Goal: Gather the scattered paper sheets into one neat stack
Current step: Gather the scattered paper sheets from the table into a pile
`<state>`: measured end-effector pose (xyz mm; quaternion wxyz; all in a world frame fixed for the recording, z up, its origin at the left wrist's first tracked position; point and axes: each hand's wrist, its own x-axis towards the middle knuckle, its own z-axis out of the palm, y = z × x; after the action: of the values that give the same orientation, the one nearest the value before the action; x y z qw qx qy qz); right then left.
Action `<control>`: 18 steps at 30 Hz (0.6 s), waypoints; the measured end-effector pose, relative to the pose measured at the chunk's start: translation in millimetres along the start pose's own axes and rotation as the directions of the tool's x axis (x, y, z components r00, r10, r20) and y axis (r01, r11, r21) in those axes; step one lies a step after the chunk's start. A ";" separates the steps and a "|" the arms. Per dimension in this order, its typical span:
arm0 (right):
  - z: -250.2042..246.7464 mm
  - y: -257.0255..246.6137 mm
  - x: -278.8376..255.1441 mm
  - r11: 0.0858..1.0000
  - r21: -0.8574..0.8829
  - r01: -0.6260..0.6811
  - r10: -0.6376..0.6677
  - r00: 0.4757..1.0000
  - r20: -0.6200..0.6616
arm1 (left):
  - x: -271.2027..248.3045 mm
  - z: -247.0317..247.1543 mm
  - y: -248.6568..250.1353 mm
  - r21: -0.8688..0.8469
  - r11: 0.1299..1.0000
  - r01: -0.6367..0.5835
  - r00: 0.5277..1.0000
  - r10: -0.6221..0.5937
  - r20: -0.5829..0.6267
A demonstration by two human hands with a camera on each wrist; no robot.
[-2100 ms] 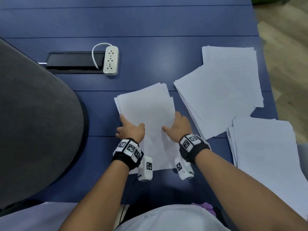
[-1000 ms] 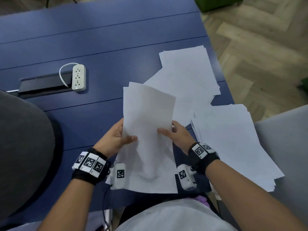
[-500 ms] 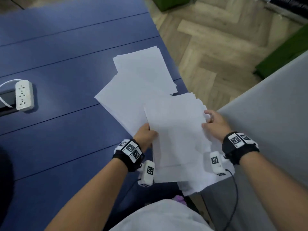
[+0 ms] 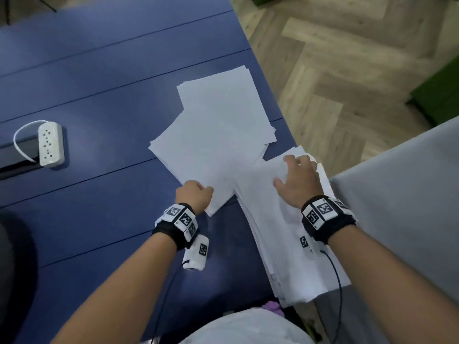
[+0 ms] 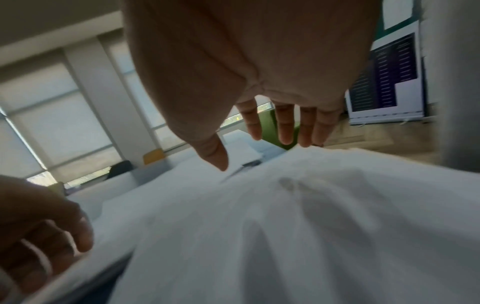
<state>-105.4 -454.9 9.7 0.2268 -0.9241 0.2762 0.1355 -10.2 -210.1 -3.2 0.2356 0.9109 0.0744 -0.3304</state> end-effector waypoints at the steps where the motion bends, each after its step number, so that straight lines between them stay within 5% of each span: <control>1: -0.3 -12.2 9.0 0.999 0.023 0.033 -0.033 0.999 0.011 | 6.8 -10.1 -3.1 -0.027 0.999 0.017 0.997 -0.019 -0.074; 5: 1.6 -65.2 58.9 0.993 0.035 0.115 -0.118 0.989 0.089 | 33.4 -34.6 -16.9 -0.161 0.983 0.092 0.972 -0.124 -0.199; 10: 11.1 -114.7 114.5 0.992 -0.076 0.099 -0.085 0.980 0.179 | 42.8 -41.7 -6.7 -0.300 0.949 0.091 0.983 -0.135 -0.128; 18: 48.9 -166.0 114.4 0.990 -0.098 0.100 -0.070 0.960 0.272 | 54.6 -37.7 -15.9 -0.614 0.780 0.125 0.933 -0.303 -0.195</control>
<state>76.1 -358.6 -18.2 0.2161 -0.9195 0.1950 0.2641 48.6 -179.3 -18.7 0.4549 0.8146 0.3107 -0.1816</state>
